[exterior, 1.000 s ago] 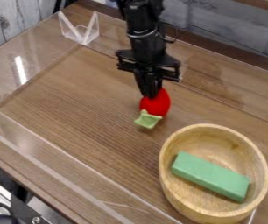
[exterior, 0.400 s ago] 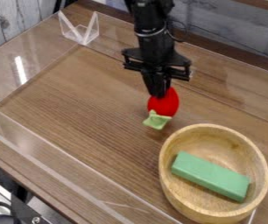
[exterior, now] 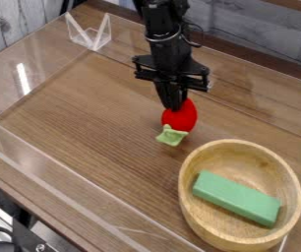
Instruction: Move the red fruit to the right
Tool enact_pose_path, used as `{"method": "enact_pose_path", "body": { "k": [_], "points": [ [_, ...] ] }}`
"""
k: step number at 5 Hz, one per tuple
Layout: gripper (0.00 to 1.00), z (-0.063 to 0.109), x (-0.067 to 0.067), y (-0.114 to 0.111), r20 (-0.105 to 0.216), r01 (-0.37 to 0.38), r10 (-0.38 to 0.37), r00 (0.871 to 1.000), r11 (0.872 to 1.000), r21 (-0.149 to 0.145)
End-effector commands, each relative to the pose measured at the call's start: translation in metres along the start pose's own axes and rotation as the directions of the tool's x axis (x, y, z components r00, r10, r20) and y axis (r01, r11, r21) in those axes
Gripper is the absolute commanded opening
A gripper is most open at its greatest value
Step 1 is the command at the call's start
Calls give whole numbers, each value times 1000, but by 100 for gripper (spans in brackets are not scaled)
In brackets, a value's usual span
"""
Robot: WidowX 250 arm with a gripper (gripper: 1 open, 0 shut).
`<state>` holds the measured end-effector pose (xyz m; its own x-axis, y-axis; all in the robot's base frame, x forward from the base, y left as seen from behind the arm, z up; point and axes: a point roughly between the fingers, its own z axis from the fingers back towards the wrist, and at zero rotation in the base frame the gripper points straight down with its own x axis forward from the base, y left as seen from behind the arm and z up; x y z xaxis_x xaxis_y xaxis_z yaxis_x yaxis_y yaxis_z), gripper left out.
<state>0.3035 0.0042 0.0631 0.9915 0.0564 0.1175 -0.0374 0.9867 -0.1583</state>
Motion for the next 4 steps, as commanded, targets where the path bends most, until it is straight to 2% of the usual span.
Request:
{"method": "enact_pose_path", "body": {
  "k": [1, 2, 3, 4],
  "points": [
    [0, 17, 24, -18, 67, 104, -103, 992, 995, -1],
    [0, 3, 29, -36, 34, 207, -206, 978, 978, -4],
    [0, -12, 30, -43, 11, 239, -239, 971, 971, -5],
    [100, -21, 33, -47, -6, 260, -260, 965, 965, -10]
  ]
}}
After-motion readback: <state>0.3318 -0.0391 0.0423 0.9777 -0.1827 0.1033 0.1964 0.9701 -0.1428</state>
